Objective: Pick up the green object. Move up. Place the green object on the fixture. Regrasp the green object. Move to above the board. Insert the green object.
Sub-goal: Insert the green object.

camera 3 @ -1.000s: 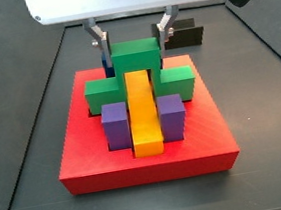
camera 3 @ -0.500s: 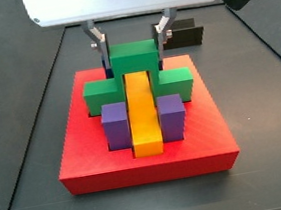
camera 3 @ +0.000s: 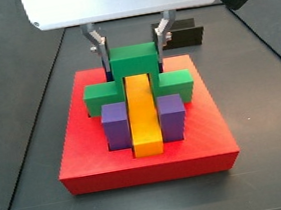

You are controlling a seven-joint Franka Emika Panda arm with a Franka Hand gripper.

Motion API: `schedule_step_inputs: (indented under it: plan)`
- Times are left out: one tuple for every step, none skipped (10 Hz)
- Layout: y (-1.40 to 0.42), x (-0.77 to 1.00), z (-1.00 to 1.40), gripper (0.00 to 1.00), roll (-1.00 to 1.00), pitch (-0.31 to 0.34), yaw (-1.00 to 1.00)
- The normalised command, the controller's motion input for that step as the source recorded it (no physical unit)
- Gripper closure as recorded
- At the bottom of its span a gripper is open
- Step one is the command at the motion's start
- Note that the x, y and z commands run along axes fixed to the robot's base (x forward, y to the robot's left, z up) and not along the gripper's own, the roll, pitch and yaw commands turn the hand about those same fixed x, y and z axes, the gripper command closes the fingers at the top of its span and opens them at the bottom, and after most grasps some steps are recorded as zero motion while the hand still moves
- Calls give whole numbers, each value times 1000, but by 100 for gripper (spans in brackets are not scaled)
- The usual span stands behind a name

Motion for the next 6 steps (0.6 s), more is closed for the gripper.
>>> schedule_step_inputs:
  plan:
    - [69,69,-500,100,-83,-89,-97]
    - [46,77,-609,100,-61,-100,-111]
    - [17,37,-629,100,-34,-100,-100]
    - [26,77,-649,100,-30,-44,-43]
    - [51,0,-643,100,-4,-6,0]
    - [14,0,-426,100,10,0,0]
